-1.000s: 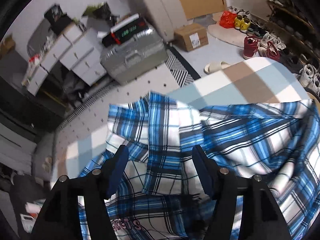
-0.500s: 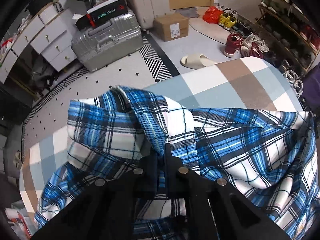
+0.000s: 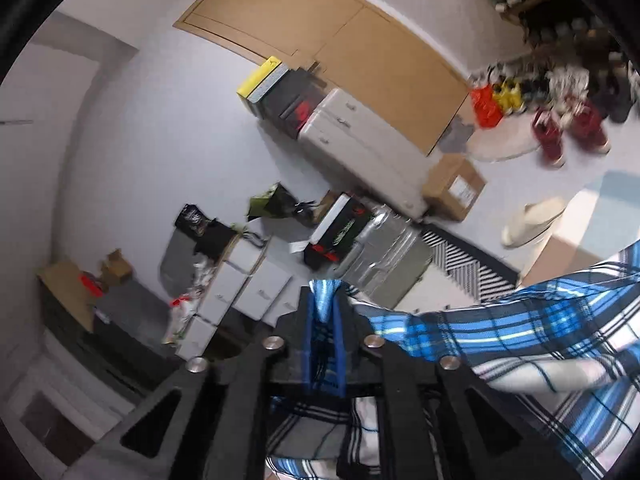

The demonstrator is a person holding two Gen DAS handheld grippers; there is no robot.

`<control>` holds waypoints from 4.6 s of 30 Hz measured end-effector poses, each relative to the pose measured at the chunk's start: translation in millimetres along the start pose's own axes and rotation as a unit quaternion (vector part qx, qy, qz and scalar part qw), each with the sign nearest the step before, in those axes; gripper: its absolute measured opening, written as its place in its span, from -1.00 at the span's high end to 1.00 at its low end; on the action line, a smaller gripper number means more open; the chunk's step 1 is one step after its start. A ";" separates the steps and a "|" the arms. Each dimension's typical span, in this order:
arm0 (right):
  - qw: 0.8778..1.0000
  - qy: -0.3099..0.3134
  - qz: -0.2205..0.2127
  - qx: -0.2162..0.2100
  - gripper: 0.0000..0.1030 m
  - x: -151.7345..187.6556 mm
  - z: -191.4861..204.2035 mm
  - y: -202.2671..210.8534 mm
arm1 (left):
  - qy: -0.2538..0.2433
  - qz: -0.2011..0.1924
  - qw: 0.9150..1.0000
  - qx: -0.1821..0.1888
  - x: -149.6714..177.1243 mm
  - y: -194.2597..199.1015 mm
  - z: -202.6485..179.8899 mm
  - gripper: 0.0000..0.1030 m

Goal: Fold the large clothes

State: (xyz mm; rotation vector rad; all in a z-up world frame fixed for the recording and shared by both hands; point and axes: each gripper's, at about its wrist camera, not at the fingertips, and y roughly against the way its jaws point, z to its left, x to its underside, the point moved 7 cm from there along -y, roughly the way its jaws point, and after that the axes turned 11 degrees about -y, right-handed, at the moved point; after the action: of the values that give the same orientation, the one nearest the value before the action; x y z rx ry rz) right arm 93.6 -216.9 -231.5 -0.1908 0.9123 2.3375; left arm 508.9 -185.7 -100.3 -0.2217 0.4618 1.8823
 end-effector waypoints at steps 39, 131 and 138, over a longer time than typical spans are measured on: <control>0.991 0.092 -0.101 -0.010 -0.99 22.4 60.9 24.0 | 0.271 0.048 0.903 0.329 199.6 262.7 48.3 -0.99; 0.997 0.065 -0.031 -0.034 -1.00 23.6 47.0 7.1 | 0.161 0.238 0.903 0.319 239.5 32.2 -34.2 0.52; 0.996 0.068 -0.033 -0.037 -1.00 26.4 51.0 7.7 | 0.168 0.245 0.907 0.299 222.9 65.5 -13.5 -0.15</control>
State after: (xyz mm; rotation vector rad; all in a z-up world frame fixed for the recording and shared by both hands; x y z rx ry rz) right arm 72.1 -174.9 -197.8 -0.4079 0.8719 2.3214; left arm 368.1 -19.0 -181.5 -0.0100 1.4106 2.0817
